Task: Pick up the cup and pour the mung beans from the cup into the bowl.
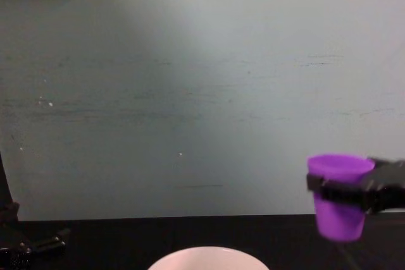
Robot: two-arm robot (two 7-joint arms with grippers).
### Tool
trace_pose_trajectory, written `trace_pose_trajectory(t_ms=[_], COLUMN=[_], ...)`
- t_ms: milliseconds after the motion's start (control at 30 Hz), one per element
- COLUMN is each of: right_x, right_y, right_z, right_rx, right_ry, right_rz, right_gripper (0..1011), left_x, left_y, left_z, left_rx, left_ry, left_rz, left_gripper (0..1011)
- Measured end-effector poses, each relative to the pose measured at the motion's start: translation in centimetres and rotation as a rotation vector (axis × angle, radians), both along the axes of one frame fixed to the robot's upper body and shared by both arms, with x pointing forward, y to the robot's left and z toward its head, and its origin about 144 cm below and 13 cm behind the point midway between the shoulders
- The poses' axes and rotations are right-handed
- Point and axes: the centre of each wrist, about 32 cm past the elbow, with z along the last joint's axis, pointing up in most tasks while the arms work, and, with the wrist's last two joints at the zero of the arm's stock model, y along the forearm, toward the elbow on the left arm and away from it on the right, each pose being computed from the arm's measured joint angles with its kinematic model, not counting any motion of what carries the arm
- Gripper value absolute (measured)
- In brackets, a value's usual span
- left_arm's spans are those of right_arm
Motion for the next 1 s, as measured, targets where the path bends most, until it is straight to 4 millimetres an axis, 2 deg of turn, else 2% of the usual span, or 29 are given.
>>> trace_pose_trajectory(t_ms=[33, 167, 367, 567, 1000], right_x=[-0.2, -0.8, -1.5, -2.1, -2.0], right_y=[-0.4, -1.1, -1.8, -2.0, -2.0], right_z=[1.2, 3.5, 5.7, 6.2, 6.1], right_rx=[0.001, -0.006, -0.007, -0.018, -0.015], right_ry=[0.0, -0.006, -0.01, -0.025, -0.023], right_rz=[0.0, -0.001, 0.005, 0.012, 0.008], right_gripper=[735, 735, 734, 734, 735], left_x=[0.0, 0.0, 0.0, 0.0, 0.0], left_y=[0.0, 0.0, 0.0, 0.0, 0.0], left_z=[0.0, 0.0, 0.0, 0.0, 0.0], left_rx=[0.0, 0.0, 0.0, 0.0, 0.0], left_ry=[0.0, 0.0, 0.0, 0.0, 0.0], left_rz=[0.0, 0.0, 0.0, 0.0, 0.0], left_gripper=[1000, 1000, 1000, 1000, 1000])
